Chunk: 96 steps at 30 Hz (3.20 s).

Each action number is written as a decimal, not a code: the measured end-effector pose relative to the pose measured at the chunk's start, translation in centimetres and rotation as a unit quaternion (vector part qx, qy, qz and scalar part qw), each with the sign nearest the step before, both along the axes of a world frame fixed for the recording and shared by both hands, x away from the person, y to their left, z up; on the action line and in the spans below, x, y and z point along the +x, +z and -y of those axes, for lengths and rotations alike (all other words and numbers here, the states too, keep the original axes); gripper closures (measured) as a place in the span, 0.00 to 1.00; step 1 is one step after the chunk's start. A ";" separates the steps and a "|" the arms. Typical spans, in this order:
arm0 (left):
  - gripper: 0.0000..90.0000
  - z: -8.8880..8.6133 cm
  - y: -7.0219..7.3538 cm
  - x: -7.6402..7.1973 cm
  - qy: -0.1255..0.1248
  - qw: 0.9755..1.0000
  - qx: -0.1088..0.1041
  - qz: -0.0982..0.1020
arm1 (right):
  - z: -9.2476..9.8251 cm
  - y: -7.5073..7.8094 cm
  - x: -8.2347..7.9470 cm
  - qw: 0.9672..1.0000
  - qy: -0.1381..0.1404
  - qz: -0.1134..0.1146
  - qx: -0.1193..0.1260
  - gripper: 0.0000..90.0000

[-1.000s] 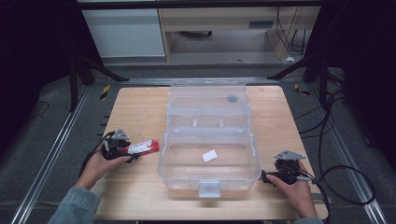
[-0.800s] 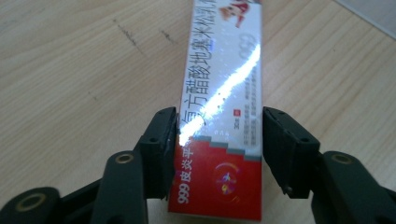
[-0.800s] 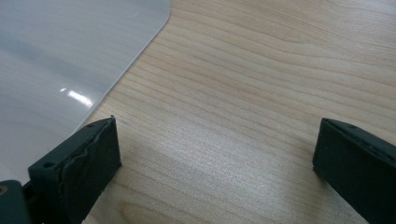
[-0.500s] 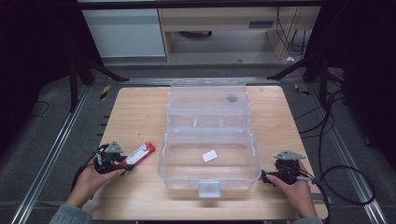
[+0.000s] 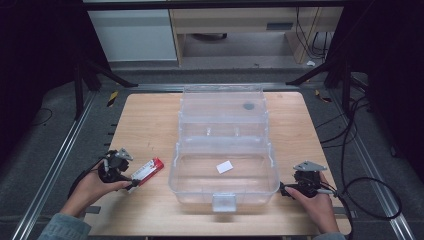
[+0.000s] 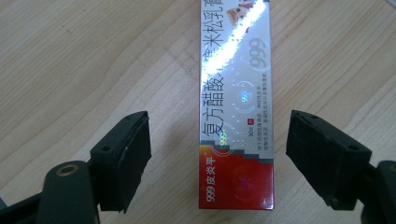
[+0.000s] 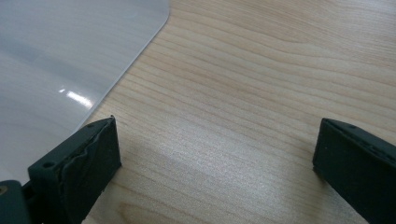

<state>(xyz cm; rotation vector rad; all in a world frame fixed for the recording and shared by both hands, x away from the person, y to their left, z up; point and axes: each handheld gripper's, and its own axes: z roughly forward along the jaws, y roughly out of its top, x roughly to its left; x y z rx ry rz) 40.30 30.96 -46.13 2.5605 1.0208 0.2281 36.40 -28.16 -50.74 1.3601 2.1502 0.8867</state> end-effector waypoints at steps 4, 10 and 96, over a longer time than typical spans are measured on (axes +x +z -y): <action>0.27 0.6 0.0 0.0 -0.013 1.000 0.023 -0.014 | 0.0 0.0 0.0 1.000 0.001 0.000 0.000 0.01; 0.37 0.9 -0.4 0.0 -0.027 0.997 0.058 -0.032 | 0.0 0.0 0.0 1.000 0.001 0.000 0.000 0.01; 0.57 1.8 11.6 -1.6 -0.107 0.991 0.030 0.073 | -0.1 0.0 0.1 1.000 0.001 0.000 0.000 0.01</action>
